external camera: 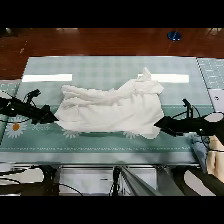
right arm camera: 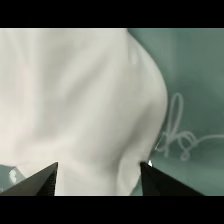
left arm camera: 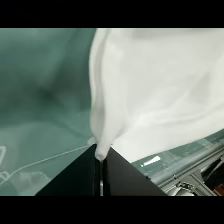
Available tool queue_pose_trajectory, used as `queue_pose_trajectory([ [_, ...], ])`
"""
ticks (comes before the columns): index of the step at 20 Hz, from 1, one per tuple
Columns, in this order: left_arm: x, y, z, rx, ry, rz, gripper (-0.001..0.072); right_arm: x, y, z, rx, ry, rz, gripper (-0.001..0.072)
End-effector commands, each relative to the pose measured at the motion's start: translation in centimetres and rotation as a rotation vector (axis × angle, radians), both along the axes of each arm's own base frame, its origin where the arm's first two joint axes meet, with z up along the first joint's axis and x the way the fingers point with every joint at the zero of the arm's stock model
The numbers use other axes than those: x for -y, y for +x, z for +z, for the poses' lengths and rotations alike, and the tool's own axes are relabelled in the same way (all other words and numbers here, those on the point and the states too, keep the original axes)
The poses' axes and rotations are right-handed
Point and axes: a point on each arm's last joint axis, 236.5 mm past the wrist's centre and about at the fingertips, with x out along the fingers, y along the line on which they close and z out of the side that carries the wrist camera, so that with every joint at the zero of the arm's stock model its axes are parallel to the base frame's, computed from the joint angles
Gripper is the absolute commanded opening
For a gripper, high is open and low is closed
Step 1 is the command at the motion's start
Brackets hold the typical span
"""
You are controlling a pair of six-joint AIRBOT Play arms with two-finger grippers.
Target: Fold the shirts.
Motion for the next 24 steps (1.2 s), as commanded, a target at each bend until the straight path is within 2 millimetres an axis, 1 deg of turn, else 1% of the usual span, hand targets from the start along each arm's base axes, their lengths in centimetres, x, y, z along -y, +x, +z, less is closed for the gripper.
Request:
queue_pose_trajectory([
  [1,0.7,0.7,0.6,0.03,-0.038,0.009,0.0029,-2.1,1.6,-1.2,0.022,-0.03,-0.072,0.0314],
  [2,0.9,0.9,0.8,0.04,-0.048,0.014,0.0029,-2.6,2.1,-1.1,0.029,-0.016,-0.091,0.0115],
  [3,1.1,1.4,1.3,0.066,-0.061,0.011,0.0029,-3.0,2.8,-0.5,0.043,0.016,-0.114,0.003],
  [4,1.3,2.2,2.3,0.109,-0.074,0.012,0.0028,-3.7,3.6,0.9,0.088,0.051,-0.101,0.003],
  [5,1.4,3.3,3.8,0.169,-0.087,0.013,0.0027,-4.2,4.7,3.1,0.151,0.076,-0.071,0.0029],
  [6,1.4,5.1,6.3,0.259,-0.1,0.027,0.0027,-4.6,5.7,5.7,0.22,0.088,-0.045,0.0029],
  [7,1.1,7.1,9.6,0.365,-0.109,0.057,0.0027,-4.8,7.0,9.2,0.318,0.091,-0.014,0.0029],
  [8,0.7,9.3,14.4,0.507,-0.12,0.095,0.0027,-4.9,8.4,14.0,0.457,0.089,0.024,0.0029],
  [9,0.3,10.8,19.7,0.663,-0.127,0.119,0.0026,-4.6,9.4,19.2,0.6,0.068,0.047,0.0029],
  [10,0.0,11.5,25.6,0.82,-0.119,0.138,0.0026,-3.8,10.1,25.4,0.761,0.039,0.041,0.0029],
  [11,-0.3,11.4,32.4,1.004,-0.085,0.152,0.0026,-2.8,10.3,31.3,0.904,0.003,0.02,0.0028],
  [12,-0.3,10.5,38.2,1.16,-0.039,0.164,0.0026,-1.3,9.8,37.6,1.042,-0.048,-0.021,0.0028],
  [13,-0.1,8.9,43.7,1.317,0.032,0.169,0.0026,0.1,8.7,43.2,1.154,-0.105,-0.069,0.0028],
  [14,0.6,6.5,49.2,1.471,0.111,0.175,0.0026,1.4,7.3,47.8,1.245,-0.162,-0.111,0.0028],
  [15,1.8,3.6,54.1,1.607,0.173,0.179,0.0026,2.2,5.4,52.2,1.331,-0.215,-0.146,0.0028],
  [16,3.3,0.6,57.7,1.712,0.22,0.18,0.0026,2.6,3.6,55.6,1.397,-0.254,-0.168,0.0028],
  [17,4.8,-2.5,60.6,1.794,0.269,0.183,0.0026,2.6,1.5,58.7,1.464,-0.281,-0.184,0.0028],
  [18,6.0,-5.1,62.4,1.844,0.315,0.188,0.0026,2.4,-0.4,60.8,1.51,-0.295,-0.193,0.0028],
  [19,7.1,-7.6,63.7,1.88,0.369,0.203,0.0026,2.1,-2.3,62.4,1.536,-0.309,-0.198,0.0028],
  [20,7.9,-9.7,64.5,1.903,0.422,0.216,0.0026,2.1,-3.8,63.0,1.535,-0.334,-0.202,0.0028],
  [21,8.5,-11.8,64.8,1.914,0.479,0.232,0.0026,2.3,-5.2,62.9,1.505,-0.371,-0.205,0.0028],
  [22,9.0,-13.5,64.7,1.909,0.524,0.246,0.0026,2.5,-6.4,62.3,1.463,-0.407,-0.204,0.0028],
  [23,9.4,-15.0,64.1,1.889,0.571,0.25,0.0026,2.7,-7.7,61.6,1.419,-0.439,-0.202,0.0028],
  [24,9.6,-15.9,63.1,1.855,0.61,0.24,0.0025,2.9,-8.6,60.9,1.383,-0.457,-0.201,0.0028],
])
